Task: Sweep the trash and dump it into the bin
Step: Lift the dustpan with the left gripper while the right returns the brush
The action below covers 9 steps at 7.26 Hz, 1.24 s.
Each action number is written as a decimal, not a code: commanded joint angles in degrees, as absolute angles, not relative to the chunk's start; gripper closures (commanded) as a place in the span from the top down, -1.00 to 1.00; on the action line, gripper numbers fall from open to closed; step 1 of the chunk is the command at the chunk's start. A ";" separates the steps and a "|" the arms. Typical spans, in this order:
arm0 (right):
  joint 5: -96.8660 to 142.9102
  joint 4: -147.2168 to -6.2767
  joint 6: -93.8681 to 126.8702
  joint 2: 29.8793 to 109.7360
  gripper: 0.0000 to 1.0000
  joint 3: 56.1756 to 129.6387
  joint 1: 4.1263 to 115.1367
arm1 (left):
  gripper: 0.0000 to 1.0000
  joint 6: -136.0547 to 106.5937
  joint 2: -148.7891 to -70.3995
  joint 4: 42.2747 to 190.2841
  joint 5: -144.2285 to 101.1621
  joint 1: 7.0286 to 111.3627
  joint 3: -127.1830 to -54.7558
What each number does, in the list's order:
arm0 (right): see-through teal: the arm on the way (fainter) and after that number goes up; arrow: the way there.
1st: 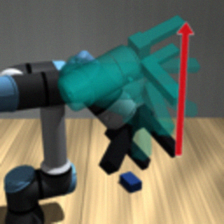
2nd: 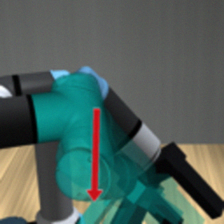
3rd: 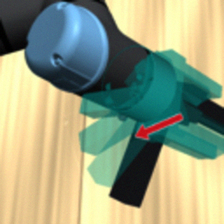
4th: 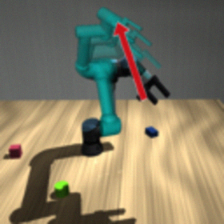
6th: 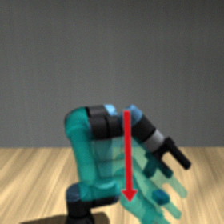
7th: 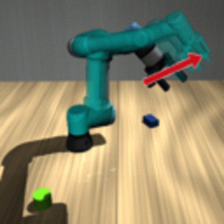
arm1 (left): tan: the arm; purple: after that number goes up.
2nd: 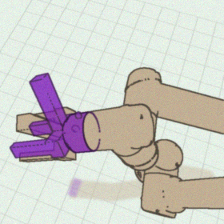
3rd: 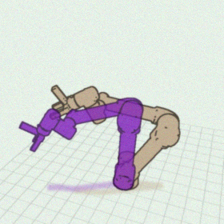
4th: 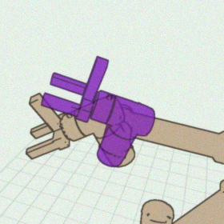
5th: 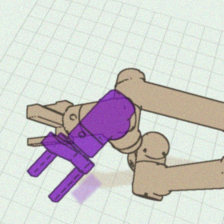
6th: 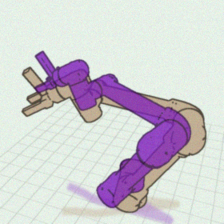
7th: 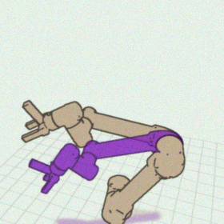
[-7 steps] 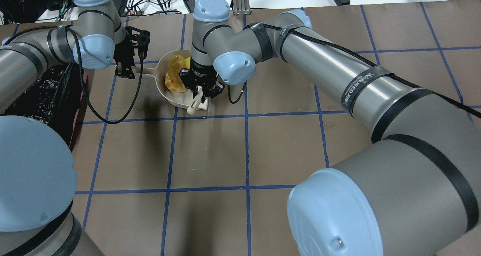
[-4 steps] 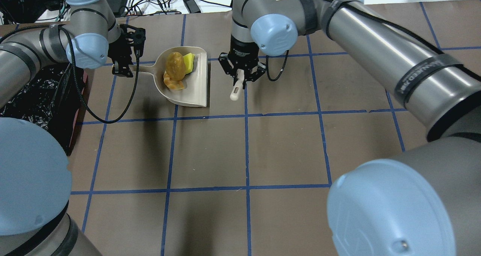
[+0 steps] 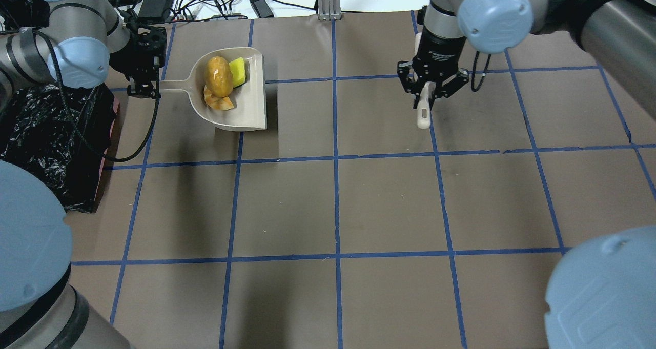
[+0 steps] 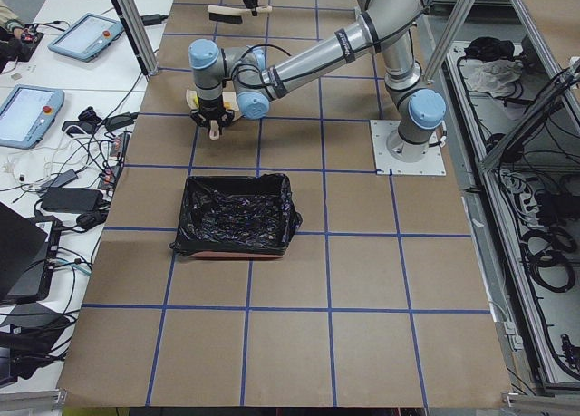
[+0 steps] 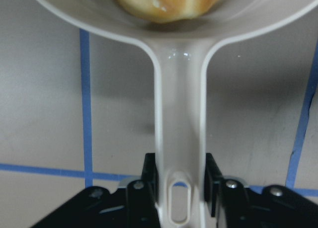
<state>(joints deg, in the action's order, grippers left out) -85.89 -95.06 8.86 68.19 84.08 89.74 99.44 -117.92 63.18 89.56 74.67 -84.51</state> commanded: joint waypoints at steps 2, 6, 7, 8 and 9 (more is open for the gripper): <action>-86.31 -95.89 -5.96 69.87 -1.00 89.90 75.97 | -0.56 103.34 -117.07 77.13 88.59 69.28 -74.99; -92.08 -104.72 -15.88 69.08 -1.00 95.34 72.33 | -0.57 119.04 -115.93 78.31 88.33 59.63 -74.36; -92.54 -106.07 -16.17 68.73 -1.00 95.97 72.25 | -0.58 122.05 -115.75 78.40 87.55 57.07 -74.09; -92.64 -107.39 -16.17 67.51 -1.00 95.98 72.07 | -0.58 126.08 -115.66 78.66 87.63 55.48 -73.22; -92.55 -108.97 -16.26 66.19 -1.00 95.98 71.37 | -0.60 130.39 -115.93 79.01 87.71 52.76 -72.17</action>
